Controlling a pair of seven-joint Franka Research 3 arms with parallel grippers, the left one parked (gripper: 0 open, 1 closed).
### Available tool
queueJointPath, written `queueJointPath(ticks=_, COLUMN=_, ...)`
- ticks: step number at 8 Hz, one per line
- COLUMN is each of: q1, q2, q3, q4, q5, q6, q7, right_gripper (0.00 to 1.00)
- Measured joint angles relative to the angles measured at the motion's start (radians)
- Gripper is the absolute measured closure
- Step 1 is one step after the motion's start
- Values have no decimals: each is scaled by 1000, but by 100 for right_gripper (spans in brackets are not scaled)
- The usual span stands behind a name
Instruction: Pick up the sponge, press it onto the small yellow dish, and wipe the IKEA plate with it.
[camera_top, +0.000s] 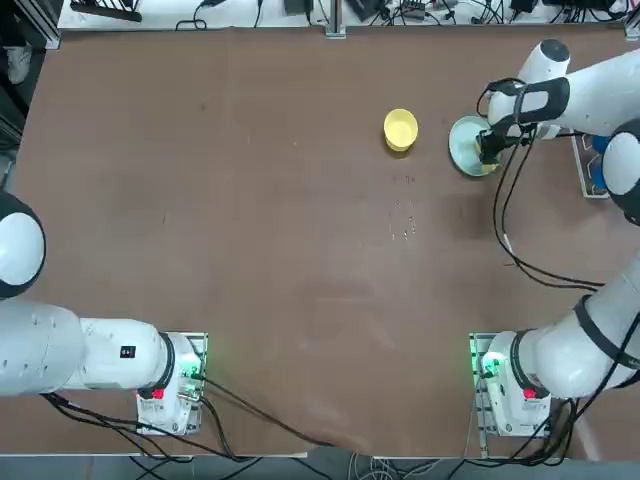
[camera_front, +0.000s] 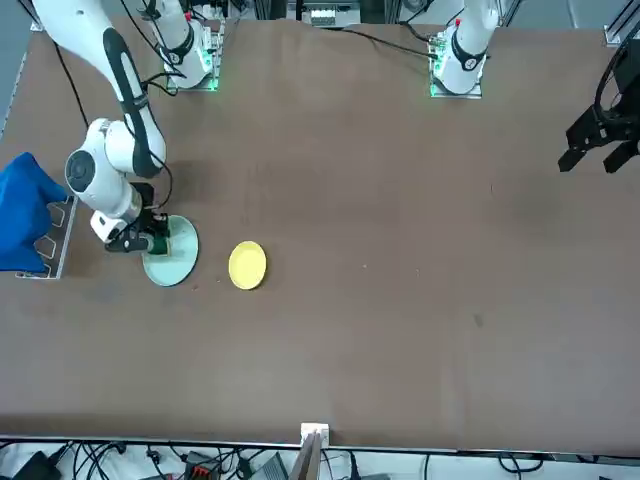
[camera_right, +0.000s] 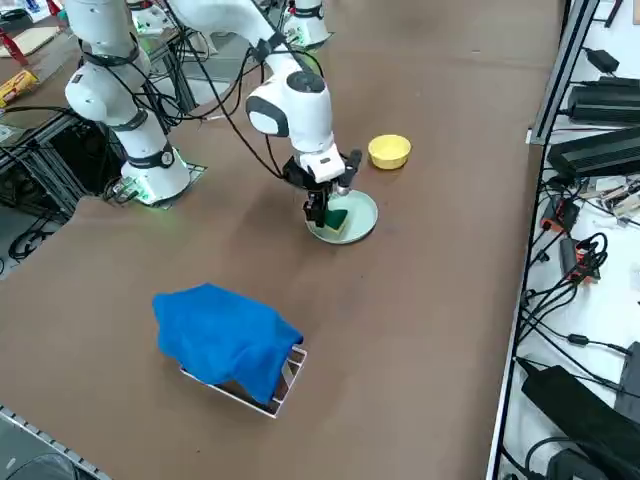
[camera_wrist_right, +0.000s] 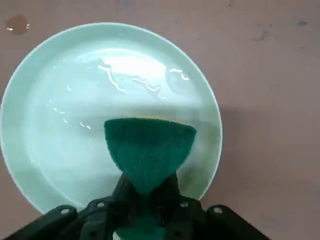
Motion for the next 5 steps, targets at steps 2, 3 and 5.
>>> queueJointPath(ticks=2, q1=0, q2=43, q3=2, q4=34, q5=0, q6=12, q7=-11, right_gripper=78)
queueJointPath(ticks=3, q1=0, q2=53, q3=2, q4=54, q5=0, q6=12, q7=-25, right_gripper=78)
queueJointPath(ticks=5, q1=-12, q2=79, q3=1, q4=97, q5=0, q6=12, q7=-67, right_gripper=79)
